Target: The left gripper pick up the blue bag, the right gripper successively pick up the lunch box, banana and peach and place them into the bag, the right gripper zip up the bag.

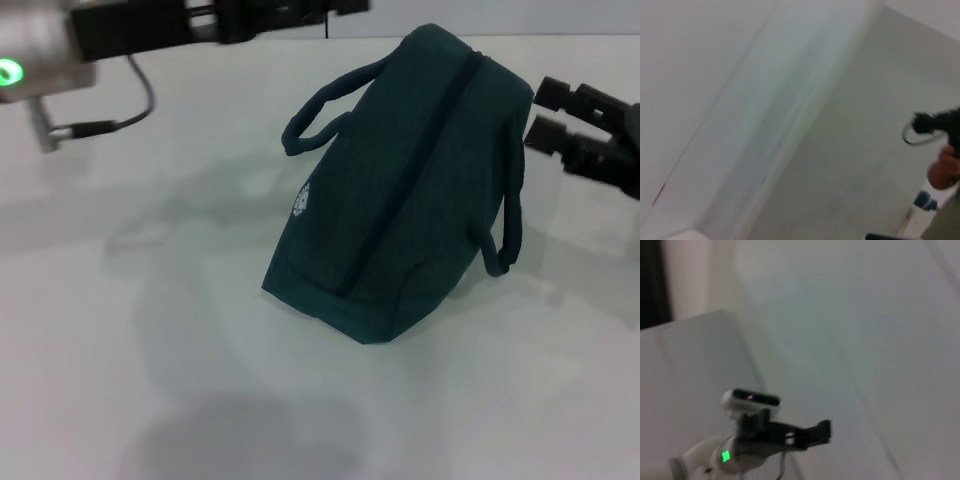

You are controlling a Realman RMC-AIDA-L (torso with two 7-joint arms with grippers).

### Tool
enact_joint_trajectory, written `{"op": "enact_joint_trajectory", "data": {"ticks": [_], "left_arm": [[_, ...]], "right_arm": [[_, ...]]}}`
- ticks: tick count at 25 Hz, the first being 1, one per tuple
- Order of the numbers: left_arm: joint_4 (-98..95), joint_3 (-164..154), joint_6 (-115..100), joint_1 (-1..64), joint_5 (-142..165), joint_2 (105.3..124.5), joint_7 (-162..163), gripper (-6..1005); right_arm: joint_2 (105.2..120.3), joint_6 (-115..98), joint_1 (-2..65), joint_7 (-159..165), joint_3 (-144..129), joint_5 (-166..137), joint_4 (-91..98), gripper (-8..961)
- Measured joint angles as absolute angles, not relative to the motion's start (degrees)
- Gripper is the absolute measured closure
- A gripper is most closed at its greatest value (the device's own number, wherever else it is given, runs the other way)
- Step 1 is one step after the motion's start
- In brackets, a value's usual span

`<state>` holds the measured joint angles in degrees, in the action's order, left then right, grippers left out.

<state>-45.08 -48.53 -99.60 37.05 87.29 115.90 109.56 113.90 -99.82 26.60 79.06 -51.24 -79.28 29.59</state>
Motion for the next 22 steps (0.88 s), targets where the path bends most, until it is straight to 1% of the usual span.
{"op": "enact_joint_trajectory", "data": {"ticks": [6,11,15,22], "left_arm": [[-49.1,-46.0,-101.1,28.9,85.5,115.35,103.7,113],[-48.8,-44.9,-101.8,24.1,86.9,115.14,98.0,113],[-48.8,-45.0,-104.6,22.0,88.7,115.07,93.3,113],[-48.8,-45.0,-109.8,21.2,97.1,114.62,89.1,113]], "right_arm": [[115.08,-104.2,26.2,76.6,-53.1,-83.7,36.9,81],[115.21,-104.4,27.1,73.9,-58.5,-84.3,37.7,82],[115.29,-104.0,27.4,72.4,-62.3,-84.3,37.7,83],[115.31,-98.2,27.1,69.7,-69.9,-85.5,37.1,84]]}}
